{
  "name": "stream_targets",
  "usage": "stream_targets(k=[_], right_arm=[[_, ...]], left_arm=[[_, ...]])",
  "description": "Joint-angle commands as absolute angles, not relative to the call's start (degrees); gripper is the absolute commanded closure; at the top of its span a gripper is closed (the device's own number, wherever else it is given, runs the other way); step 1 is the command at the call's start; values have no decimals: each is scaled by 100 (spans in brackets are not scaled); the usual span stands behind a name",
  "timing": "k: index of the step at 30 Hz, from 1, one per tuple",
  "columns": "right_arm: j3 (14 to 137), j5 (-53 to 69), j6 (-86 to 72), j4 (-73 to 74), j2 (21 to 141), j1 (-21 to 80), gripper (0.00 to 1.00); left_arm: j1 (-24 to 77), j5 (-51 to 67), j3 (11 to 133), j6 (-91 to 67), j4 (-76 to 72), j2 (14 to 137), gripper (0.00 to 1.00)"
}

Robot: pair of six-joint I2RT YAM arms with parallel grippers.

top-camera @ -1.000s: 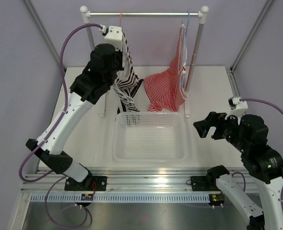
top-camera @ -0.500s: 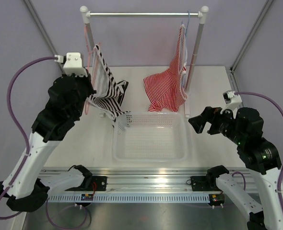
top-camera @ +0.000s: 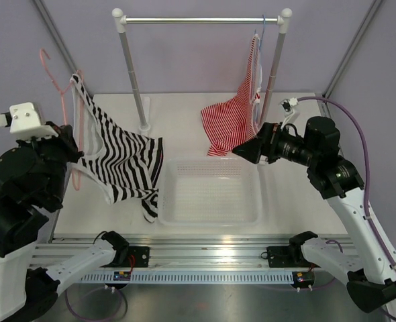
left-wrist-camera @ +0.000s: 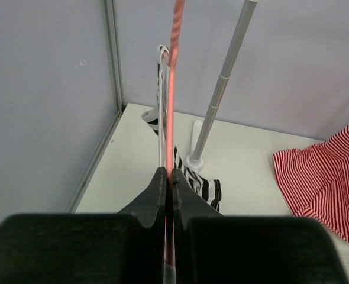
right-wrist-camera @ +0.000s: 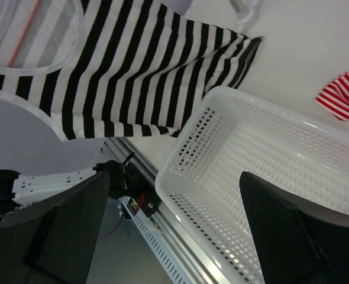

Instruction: Remove the tank top from the hanger

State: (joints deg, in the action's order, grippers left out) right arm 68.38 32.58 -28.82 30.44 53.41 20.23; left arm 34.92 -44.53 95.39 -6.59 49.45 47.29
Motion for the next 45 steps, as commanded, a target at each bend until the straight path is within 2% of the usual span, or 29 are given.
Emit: stream_targets(k=[1,6,10,17,22,31,33,34,37,38,40,45], right_arm=[[7373,3718,-3156,2004,5554,2495,1],[8146,3270,-2752,1539,6836,3618,1],[8656,2919,-2453,871,8143,4332,2],[10193,2865,-2162,160,9841,4887,10],[10703,2585,-2092,-474,10580,4992,11],[11882,1934,-1486,-35,11513,5370,17],[12093,1697,-1389,333,11654,5396,22],[12155,1635,-1276,386,11698,5396,28],[12147,1153,-1073,439,11707,5449,34],[12146,1073,-1011,466,11698,5467,41],[12138,932,-862,483,11689,5510,48],[12067,572,-773,483,11663,5528,49]], left_arm=[[3472,-4097,9835,-914,5598,4422,100],[3472,-3911,10327,-958,6563,4447,100],[3472,-3402,10240,-949,6794,4378,100],[3472,-2936,9089,-958,5654,3753,100],[3472,-2524,8518,-1099,5020,3578,100],[3472,-1767,8464,-1336,4764,3533,100],[3472,-1592,8499,-1432,4764,3490,100],[3472,-1539,8499,-1459,4764,3463,100],[3472,-1415,8481,-1555,4790,3402,100],[3472,-1398,8473,-1564,4842,3401,100],[3472,-1424,8438,-1564,4886,3401,100],[3472,-1775,8490,-1494,5001,3445,100]])
